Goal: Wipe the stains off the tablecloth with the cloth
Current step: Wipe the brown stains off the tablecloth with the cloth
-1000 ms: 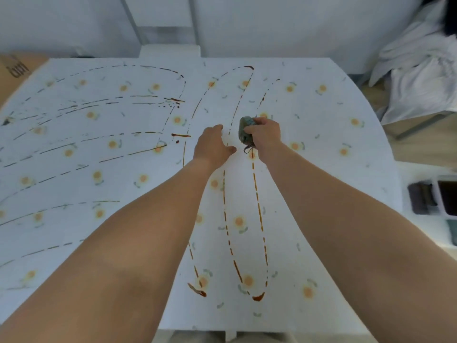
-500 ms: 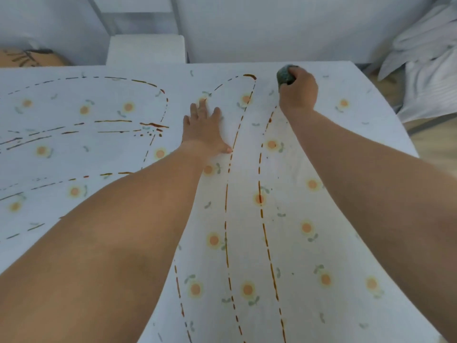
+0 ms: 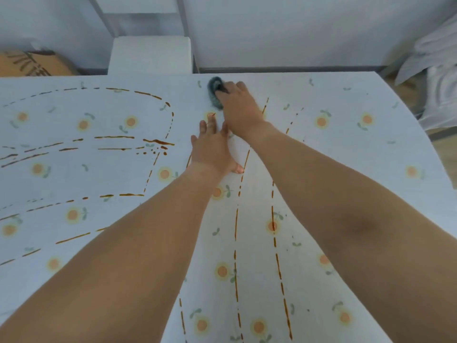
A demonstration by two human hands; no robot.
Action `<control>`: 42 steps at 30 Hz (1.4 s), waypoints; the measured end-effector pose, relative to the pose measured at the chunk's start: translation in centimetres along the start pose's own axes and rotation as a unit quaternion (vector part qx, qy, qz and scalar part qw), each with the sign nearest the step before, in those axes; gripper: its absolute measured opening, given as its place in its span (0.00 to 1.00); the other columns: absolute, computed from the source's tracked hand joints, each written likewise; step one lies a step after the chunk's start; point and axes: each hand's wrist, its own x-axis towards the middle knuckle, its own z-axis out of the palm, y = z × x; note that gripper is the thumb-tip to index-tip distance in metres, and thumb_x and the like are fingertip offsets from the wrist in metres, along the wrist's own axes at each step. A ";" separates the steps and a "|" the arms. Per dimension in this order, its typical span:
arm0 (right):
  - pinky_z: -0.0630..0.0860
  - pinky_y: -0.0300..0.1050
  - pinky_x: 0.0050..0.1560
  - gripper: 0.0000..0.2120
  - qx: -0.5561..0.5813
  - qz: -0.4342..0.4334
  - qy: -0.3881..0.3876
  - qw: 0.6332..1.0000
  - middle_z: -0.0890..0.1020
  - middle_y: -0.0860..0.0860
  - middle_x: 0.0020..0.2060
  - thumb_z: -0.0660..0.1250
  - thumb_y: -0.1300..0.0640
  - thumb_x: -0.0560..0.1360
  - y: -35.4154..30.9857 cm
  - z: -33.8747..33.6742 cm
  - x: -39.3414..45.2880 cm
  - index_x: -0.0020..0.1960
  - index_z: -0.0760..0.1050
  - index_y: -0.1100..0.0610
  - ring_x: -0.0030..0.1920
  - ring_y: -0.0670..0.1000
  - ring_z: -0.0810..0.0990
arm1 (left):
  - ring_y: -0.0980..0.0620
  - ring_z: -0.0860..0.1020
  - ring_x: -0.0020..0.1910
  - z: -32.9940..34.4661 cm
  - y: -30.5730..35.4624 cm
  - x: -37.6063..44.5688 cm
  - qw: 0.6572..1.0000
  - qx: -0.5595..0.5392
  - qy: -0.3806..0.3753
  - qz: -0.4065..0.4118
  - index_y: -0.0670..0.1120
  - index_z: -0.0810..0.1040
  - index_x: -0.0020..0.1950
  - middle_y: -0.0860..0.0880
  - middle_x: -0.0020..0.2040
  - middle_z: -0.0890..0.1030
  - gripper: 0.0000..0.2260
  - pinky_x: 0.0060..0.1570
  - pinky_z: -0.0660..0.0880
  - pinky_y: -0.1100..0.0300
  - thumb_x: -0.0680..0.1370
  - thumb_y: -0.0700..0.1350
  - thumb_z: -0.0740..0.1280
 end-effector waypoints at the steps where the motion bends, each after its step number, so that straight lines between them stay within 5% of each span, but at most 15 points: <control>1: 0.69 0.49 0.61 0.19 -0.011 -0.026 0.008 1.000 0.74 0.59 0.61 0.61 0.66 0.73 1.3 -0.2 -0.8 0.63 0.74 0.62 0.60 0.61 0.70 | 0.40 0.44 0.80 0.0 0.1 0.0 1.000 0.001 -0.006 0.001 0.49 0.49 0.82 0.42 0.82 0.43 0.57 0.76 0.53 0.38 0.63 0.63 0.79; 4: 0.71 0.55 0.57 0.15 -0.035 0.123 0.112 0.985 0.76 0.64 0.56 0.59 0.70 0.69 7.9 -0.8 -4.8 0.53 0.77 0.66 0.56 0.66 0.71 | 0.40 0.42 0.80 0.1 0.0 0.0 1.000 -0.005 -0.015 0.001 0.49 0.47 0.82 0.42 0.81 0.41 0.57 0.77 0.50 0.39 0.64 0.63 0.79; 8: 0.64 0.54 0.66 0.17 -0.016 0.431 0.142 0.891 0.68 0.64 0.64 0.55 0.68 0.72 11.5 -1.9 -7.6 0.59 0.73 0.64 0.62 0.65 0.66 | 0.40 0.41 0.80 0.0 0.0 0.1 1.000 -0.008 -0.022 -0.004 0.49 0.47 0.82 0.42 0.81 0.40 0.57 0.76 0.49 0.39 0.64 0.62 0.79; 10: 0.63 0.53 0.63 0.19 0.000 0.387 0.125 0.914 0.70 0.64 0.63 0.56 0.68 0.71 9.0 -1.6 -6.1 0.59 0.74 0.64 0.61 0.65 0.67 | 0.40 0.41 0.80 0.0 0.0 0.0 1.000 -0.016 -0.021 -0.003 0.49 0.48 0.82 0.42 0.81 0.40 0.57 0.76 0.49 0.38 0.64 0.62 0.79; 13: 0.67 0.51 0.59 0.21 0.017 0.149 0.062 0.987 0.71 0.61 0.63 0.58 0.68 0.71 3.2 -0.1 -4.6 0.62 0.75 0.61 0.58 0.63 0.69 | 0.41 0.42 0.80 -0.1 0.0 -0.1 1.000 -0.020 -0.011 -0.005 0.50 0.50 0.82 0.42 0.82 0.42 0.57 0.76 0.51 0.38 0.62 0.62 0.80; 16: 0.73 0.51 0.57 0.21 -0.010 -0.007 -0.013 1.000 0.71 0.59 0.62 0.62 0.68 0.73 3.1 -0.9 -6.4 0.65 0.73 0.60 0.60 0.61 0.69 | 0.41 0.42 0.80 -0.1 0.0 -0.1 1.000 -0.016 -0.006 -0.005 0.50 0.50 0.82 0.42 0.82 0.42 0.58 0.75 0.51 0.38 0.62 0.63 0.80; 19: 0.73 0.58 0.57 0.18 -0.031 0.143 0.056 0.988 0.72 0.63 0.60 0.61 0.70 0.72 8.4 -1.8 -10.5 0.61 0.75 0.63 0.59 0.65 0.69 | 0.41 0.40 0.80 0.1 -0.1 -0.3 1.000 -0.024 -0.013 -0.004 0.49 0.47 0.82 0.43 0.81 0.40 0.58 0.76 0.48 0.40 0.64 0.62 0.79; 23: 0.64 0.52 0.63 0.17 -0.001 0.414 0.108 0.904 0.67 0.63 0.64 0.55 0.70 0.74 10.1 -2.9 -12.4 0.61 0.72 0.64 0.61 0.64 0.66 | 0.40 0.40 0.80 0.6 -0.2 -1.9 1.000 0.015 0.000 -0.003 0.46 0.45 0.82 0.42 0.81 0.42 0.53 0.77 0.47 0.43 0.70 0.65 0.72; 25: 0.64 0.51 0.64 0.19 0.010 0.386 0.097 0.917 0.67 0.62 0.65 0.55 0.70 0.73 7.1 -2.6 -10.2 0.62 0.72 0.63 0.62 0.63 0.66 | 0.40 0.40 0.80 1.3 -0.7 -4.1 0.999 0.045 0.019 -0.010 0.44 0.45 0.81 0.41 0.81 0.43 0.53 0.78 0.45 0.45 0.71 0.68 0.70; 29: 0.69 0.48 0.59 0.21 0.061 0.122 0.028 0.990 0.69 0.58 0.64 0.60 0.68 0.72 -2.0 0.1 -7.3 0.62 0.74 0.57 0.60 0.60 0.67 | 0.43 0.38 0.80 2.5 -1.9 -7.1 0.999 0.008 -0.032 0.001 0.43 0.40 0.81 0.43 0.81 0.39 0.59 0.79 0.45 0.49 0.67 0.66 0.74; 32: 0.72 0.51 0.59 0.19 0.013 -0.004 -0.018 1.000 0.71 0.59 0.62 0.61 0.67 0.73 -2.4 0.3 -8.6 0.62 0.75 0.58 0.58 0.61 0.69 | 0.44 0.37 0.80 2.2 -1.6 -6.9 0.999 -0.019 -0.038 -0.002 0.43 0.40 0.81 0.44 0.81 0.38 0.60 0.78 0.46 0.48 0.66 0.64 0.77; 35: 0.74 0.57 0.55 0.19 0.000 0.139 0.088 0.986 0.73 0.64 0.56 0.61 0.70 0.70 4.0 -0.3 -12.8 0.59 0.77 0.62 0.54 0.65 0.72 | 0.44 0.37 0.80 2.4 -1.6 -6.7 0.998 -0.051 -0.039 -0.013 0.43 0.41 0.81 0.45 0.81 0.38 0.61 0.79 0.46 0.47 0.65 0.61 0.79; 38: 0.70 0.52 0.62 0.20 0.044 0.365 0.119 0.922 0.70 0.62 0.60 0.57 0.71 0.73 8.2 -1.2 -15.9 0.63 0.74 0.63 0.59 0.63 0.69 | 0.45 0.37 0.80 2.5 -1.6 -6.8 0.998 -0.060 -0.027 -0.018 0.43 0.41 0.81 0.45 0.81 0.38 0.61 0.79 0.45 0.48 0.65 0.60 0.80; 40: 0.68 0.51 0.63 0.20 0.054 0.386 0.124 0.913 0.69 0.62 0.63 0.57 0.70 0.73 5.8 -1.1 -15.0 0.63 0.74 0.63 0.60 0.63 0.69 | 0.44 0.37 0.80 2.4 -1.5 -6.9 0.998 -0.062 -0.030 -0.010 0.43 0.41 0.81 0.45 0.81 0.39 0.61 0.78 0.45 0.47 0.65 0.60 0.80; 42: 0.70 0.54 0.60 0.19 0.079 0.288 0.082 0.951 0.69 0.59 0.64 0.59 0.66 0.73 1.1 -0.5 -13.3 0.63 0.75 0.59 0.60 0.61 0.68 | 0.43 0.37 0.80 2.2 -1.5 -6.9 0.998 -0.055 -0.031 -0.011 0.42 0.41 0.81 0.43 0.81 0.39 0.61 0.78 0.45 0.47 0.65 0.61 0.79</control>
